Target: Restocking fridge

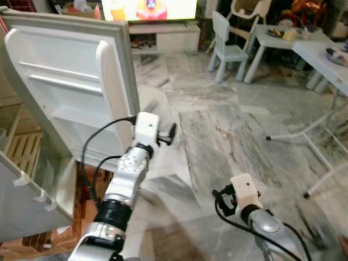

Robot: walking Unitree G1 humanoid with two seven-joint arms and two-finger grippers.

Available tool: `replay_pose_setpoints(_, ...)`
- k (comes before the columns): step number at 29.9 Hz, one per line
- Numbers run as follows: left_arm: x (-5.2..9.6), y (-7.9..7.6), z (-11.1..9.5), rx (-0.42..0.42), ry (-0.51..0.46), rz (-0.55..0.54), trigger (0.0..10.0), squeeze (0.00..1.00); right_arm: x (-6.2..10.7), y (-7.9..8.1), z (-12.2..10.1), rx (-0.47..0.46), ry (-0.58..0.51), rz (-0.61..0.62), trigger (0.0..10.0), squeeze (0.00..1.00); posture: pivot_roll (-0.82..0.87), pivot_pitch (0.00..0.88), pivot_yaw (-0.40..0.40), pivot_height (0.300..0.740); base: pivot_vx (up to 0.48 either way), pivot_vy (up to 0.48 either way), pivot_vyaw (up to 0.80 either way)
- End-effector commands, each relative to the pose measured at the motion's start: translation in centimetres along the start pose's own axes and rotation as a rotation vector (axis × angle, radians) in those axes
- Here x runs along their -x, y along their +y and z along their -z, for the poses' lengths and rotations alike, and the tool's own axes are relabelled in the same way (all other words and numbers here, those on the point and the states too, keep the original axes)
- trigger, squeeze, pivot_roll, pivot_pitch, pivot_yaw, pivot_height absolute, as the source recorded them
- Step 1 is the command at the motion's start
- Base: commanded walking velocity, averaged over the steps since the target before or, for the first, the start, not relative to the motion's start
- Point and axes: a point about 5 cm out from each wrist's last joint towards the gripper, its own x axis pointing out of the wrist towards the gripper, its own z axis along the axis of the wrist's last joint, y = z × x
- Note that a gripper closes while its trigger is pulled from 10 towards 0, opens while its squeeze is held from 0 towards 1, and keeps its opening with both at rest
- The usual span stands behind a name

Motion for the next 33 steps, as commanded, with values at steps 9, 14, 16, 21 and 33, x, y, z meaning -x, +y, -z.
replay_pose_setpoints(9, 1.0, 3.7, 2.4, -0.052, 0.113, -0.221, 10.0, 0.00, 0.1, 0.3, -3.6, 0.004, -0.206, -0.013, 10.0, 0.00, 0.00, 0.027, -0.026, 0.740, 0.471, 0.000, 0.37)
replay_pose_setpoints(14, 0.6, 4.1, 2.7, -0.089, 0.137, -0.270, 10.0, 0.00, 0.1, 0.3, -3.7, 0.002, -0.220, -0.008, 10.0, 0.00, -0.01, 0.023, -0.024, 0.740, 0.442, 0.000, 0.21)
replay_pose_setpoints(16, 0.5, 4.4, 2.7, -0.094, 0.145, -0.294, 10.0, 0.00, 0.1, 0.2, -3.8, 0.000, -0.224, -0.005, 10.0, 0.00, -0.01, 0.021, -0.022, 0.740, 0.413, 0.133, 0.00)
replay_pose_setpoints(21, -0.1, 5.4, 2.3, -0.109, 0.161, -0.353, 10.0, 0.00, 0.2, 0.2, -3.7, 0.009, -0.232, -0.006, 10.0, 0.00, -0.01, 0.019, -0.017, 0.740, 0.337, 0.340, 0.00)
replay_pose_setpoints(33, -2.1, 1.1, 0.5, -0.077, 0.064, -0.136, 10.0, 0.00, 0.1, 0.3, -3.7, 0.005, -0.237, -0.003, 10.0, 0.00, -0.01, 0.020, -0.019, 0.740, 0.229, 0.165, 0.00)
